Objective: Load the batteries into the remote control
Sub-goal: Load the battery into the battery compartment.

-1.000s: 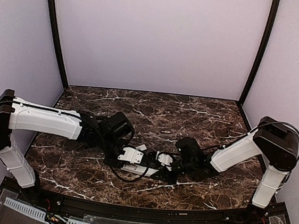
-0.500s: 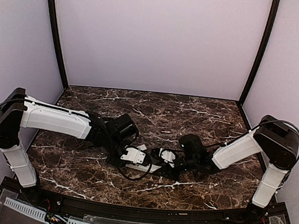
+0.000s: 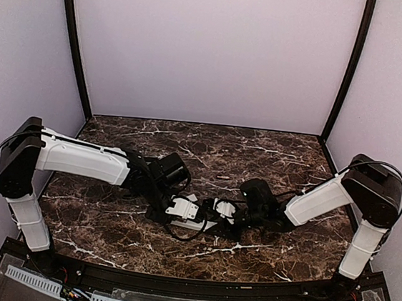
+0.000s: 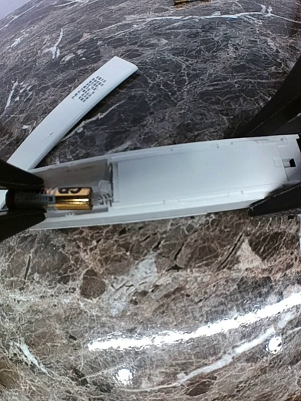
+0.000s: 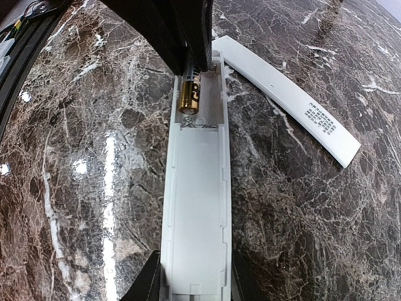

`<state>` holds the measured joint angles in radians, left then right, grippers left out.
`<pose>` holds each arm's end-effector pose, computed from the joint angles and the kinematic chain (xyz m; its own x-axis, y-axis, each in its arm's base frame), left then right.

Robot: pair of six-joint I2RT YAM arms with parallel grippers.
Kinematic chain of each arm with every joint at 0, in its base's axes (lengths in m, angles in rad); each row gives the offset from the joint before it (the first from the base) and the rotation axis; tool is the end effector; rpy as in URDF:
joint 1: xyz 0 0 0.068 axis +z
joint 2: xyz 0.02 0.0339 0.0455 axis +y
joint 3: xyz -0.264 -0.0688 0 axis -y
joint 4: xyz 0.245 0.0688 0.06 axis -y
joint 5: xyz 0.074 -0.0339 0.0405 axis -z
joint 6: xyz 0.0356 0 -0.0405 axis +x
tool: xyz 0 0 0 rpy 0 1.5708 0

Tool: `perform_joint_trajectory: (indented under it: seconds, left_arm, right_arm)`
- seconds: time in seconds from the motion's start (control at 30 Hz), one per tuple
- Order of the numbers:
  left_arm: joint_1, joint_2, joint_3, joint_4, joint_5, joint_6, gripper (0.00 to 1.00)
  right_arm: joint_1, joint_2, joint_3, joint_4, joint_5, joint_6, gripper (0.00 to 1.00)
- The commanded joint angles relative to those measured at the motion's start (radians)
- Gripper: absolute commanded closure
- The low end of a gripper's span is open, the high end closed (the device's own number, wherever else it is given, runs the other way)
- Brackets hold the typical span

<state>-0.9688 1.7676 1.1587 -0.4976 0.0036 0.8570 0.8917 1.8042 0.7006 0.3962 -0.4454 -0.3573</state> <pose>0.2015 -0.2935 0.1835 0.2922 0.9095 -0.2956 0.9229 -0.1872 0.3364 0.1926 0.2630 0.1097 -0.0649 -0.5829 -0.8100 -0.9933 0.1154 -0.0035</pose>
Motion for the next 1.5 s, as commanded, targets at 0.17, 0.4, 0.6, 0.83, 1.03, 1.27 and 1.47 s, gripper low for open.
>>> perform_joint_trajectory:
  seconds: [0.17, 0.4, 0.6, 0.83, 1.03, 1.27, 1.47]
  left_arm:
    - [0.005, 0.01, 0.027, -0.05, 0.068, 0.005, 0.91]
    - [-0.004, 0.026, 0.047, -0.067, 0.101, 0.0, 0.88]
    - [-0.005, 0.025, 0.051, -0.074, 0.103, 0.0, 0.84]
    - [-0.006, 0.014, 0.05, -0.068, 0.075, -0.005, 0.79]
    - [-0.005, 0.002, 0.037, -0.036, 0.03, -0.006, 0.77]
    - [-0.005, -0.023, 0.016, -0.011, 0.059, 0.004, 0.76]
    - [-0.006, -0.043, -0.008, 0.018, 0.101, 0.022, 0.71]
  right_arm:
    - [-0.002, -0.01, 0.0, 0.039, 0.03, -0.01, 0.97]
    - [0.004, -0.023, -0.018, 0.068, 0.052, -0.019, 0.97]
    - [0.013, -0.028, -0.029, 0.083, 0.075, -0.027, 0.97]
    - [0.019, -0.032, -0.041, 0.094, 0.089, -0.038, 0.97]
    - [0.032, -0.035, -0.055, 0.105, 0.087, -0.063, 0.97]
    - [0.05, -0.041, -0.075, 0.121, 0.071, -0.096, 0.97]
    - [0.05, -0.048, -0.086, 0.133, 0.041, -0.101, 0.98]
